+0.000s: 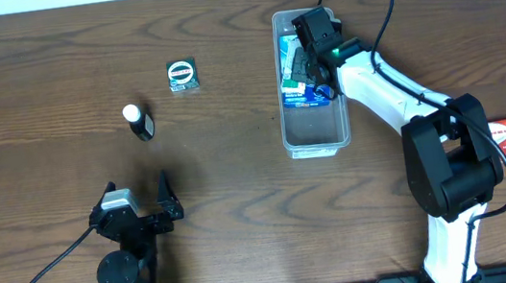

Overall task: Pack container
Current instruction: 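Open the right gripper to release the sachet beside the blue box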

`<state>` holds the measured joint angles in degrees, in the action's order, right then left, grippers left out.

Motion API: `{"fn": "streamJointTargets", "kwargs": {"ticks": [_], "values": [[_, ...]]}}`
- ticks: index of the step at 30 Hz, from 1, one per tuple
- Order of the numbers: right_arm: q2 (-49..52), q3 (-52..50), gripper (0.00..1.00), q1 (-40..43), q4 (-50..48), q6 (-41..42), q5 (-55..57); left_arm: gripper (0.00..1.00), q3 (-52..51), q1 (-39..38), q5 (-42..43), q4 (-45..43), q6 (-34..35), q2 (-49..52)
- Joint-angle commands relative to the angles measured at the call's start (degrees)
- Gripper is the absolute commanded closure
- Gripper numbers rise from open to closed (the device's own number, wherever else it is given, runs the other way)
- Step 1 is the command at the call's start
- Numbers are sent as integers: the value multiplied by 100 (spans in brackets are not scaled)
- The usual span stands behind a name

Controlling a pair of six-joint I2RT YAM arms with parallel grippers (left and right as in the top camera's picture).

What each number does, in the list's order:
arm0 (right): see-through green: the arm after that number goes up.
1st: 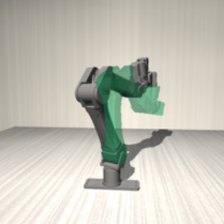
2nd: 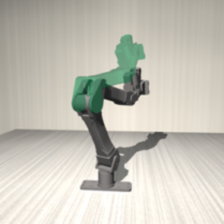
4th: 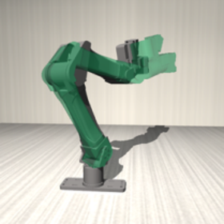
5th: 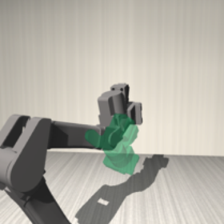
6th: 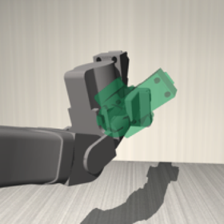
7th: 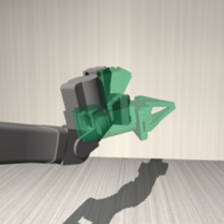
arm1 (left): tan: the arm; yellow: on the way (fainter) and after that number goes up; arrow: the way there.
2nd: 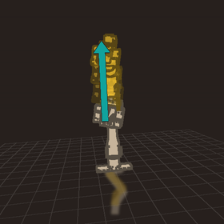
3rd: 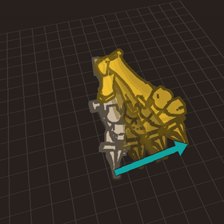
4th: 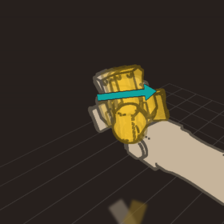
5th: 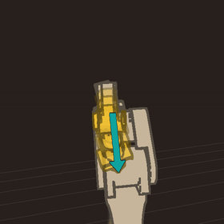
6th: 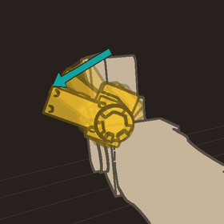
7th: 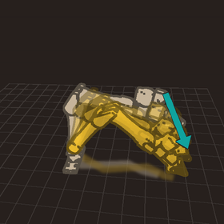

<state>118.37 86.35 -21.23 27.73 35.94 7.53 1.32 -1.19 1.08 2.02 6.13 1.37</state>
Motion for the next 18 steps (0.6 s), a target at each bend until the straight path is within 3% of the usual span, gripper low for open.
{"fn": "streamJointTargets", "kwargs": {"ticks": [1,18], "values": [[4,103,87,61,-127,-295,59,2,-109,-17,-151,221,-35,-37],[249,103,83,72,-590,-734,-216,2,-109,-17,-151,221,-35,-37]]}}
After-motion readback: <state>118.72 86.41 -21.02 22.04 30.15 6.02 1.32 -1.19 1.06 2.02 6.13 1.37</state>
